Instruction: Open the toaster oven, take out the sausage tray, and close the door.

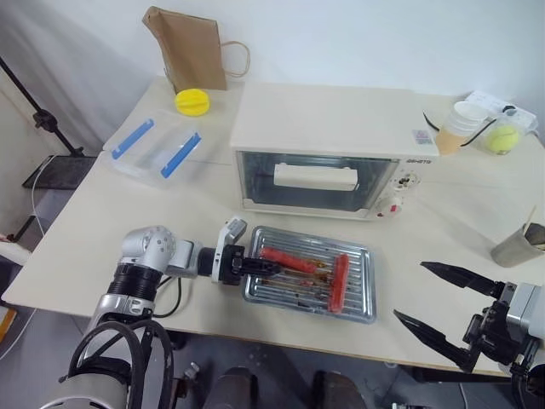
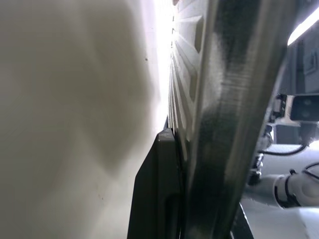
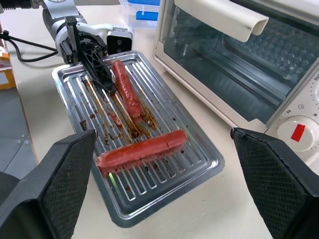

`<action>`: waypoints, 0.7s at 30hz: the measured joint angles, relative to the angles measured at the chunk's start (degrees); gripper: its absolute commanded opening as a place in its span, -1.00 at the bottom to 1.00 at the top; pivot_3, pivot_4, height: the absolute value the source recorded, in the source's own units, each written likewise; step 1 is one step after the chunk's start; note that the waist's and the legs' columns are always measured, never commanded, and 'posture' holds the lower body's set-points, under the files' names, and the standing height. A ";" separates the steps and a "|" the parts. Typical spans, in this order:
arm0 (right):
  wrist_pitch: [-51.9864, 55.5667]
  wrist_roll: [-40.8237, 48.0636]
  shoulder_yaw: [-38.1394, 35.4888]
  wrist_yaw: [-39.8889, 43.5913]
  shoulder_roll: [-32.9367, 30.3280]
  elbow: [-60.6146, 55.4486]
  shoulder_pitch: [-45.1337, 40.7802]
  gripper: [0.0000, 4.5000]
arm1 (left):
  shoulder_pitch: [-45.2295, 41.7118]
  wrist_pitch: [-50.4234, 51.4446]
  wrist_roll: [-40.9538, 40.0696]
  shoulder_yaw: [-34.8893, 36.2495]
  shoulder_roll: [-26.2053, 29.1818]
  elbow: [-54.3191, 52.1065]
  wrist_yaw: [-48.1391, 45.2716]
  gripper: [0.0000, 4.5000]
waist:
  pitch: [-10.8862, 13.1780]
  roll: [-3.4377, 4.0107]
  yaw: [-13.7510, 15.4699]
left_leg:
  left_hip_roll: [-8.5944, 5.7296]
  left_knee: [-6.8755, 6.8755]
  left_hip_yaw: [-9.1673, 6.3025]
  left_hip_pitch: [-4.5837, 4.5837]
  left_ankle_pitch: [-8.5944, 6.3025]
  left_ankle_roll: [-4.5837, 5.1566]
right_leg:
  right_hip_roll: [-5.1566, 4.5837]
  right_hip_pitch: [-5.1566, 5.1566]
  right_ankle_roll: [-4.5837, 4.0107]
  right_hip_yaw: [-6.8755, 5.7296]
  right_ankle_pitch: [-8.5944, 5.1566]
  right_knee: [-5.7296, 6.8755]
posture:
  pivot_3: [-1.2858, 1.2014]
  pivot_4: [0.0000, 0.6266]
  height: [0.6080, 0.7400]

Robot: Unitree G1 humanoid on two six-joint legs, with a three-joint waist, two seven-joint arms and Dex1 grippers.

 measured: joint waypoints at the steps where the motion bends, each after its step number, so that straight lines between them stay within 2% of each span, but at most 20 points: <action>1: -0.01 -0.02 0.30 0.01 0.00 0.02 -0.07 1.00 | 0.66 -0.17 0.51 0.76 -0.11 -1.02 1.00 -0.57 | 0.00 -0.01 -0.18 | 0.02 -0.01 0.00 0.00 -0.01 -0.03 | 0.02 -0.01 0.00 0.00 0.00 0.00 | 0.03 -0.52 1.00; 8: -0.19 -0.63 1.51 0.25 -0.01 0.83 -0.96 1.00 | 4.55 0.33 1.34 2.73 1.58 -8.47 2.44 0.40 | 0.07 -0.12 -1.66 | 0.06 -0.08 0.02 -0.13 -0.04 -0.12 | 0.10 -0.31 0.00 -0.01 0.00 0.14 | 0.03 -0.52 1.00; 13: -0.57 -0.94 2.07 0.76 0.02 1.32 -1.25 1.00 | 7.40 -5.56 1.71 1.35 7.81 -14.97 -2.00 0.99 | 0.09 -0.15 -2.64 | 0.39 -0.15 0.06 -0.10 -0.05 -0.18 | 0.13 -0.34 -0.02 0.01 -0.01 0.15 | 0.03 -0.52 1.00; 15: -1.06 -1.25 2.58 1.06 0.02 1.75 -1.48 1.00 | 9.32 -12.15 3.27 -1.55 13.46 -18.44 -6.95 1.00 | 0.13 -0.21 -2.91 | 0.51 -0.16 0.19 -0.08 -0.07 -0.29 | 0.25 -0.36 -0.21 0.00 -0.05 0.09 | 0.03 -0.52 1.00; 18: -1.36 -1.33 2.85 1.98 -0.04 3.45 -2.04 1.00 | 12.31 -25.04 8.91 -3.40 21.81 -18.12 -15.30 1.00 | 0.15 -0.16 -3.12 | 0.59 -0.22 0.28 -0.04 -0.07 -0.33 | 0.29 -0.42 -0.32 0.01 -0.07 0.09 | 0.03 -0.52 1.00; 21: -1.47 -1.37 3.01 2.74 -0.12 4.34 -2.60 1.00 | 14.60 -35.88 13.22 -3.01 25.00 -15.88 -20.56 1.00 | 0.19 -0.09 -2.77 | 0.60 -0.28 0.30 -0.08 -0.08 -0.30 | 0.21 -0.48 -0.32 0.02 -0.08 0.01 | 0.03 -0.52 1.00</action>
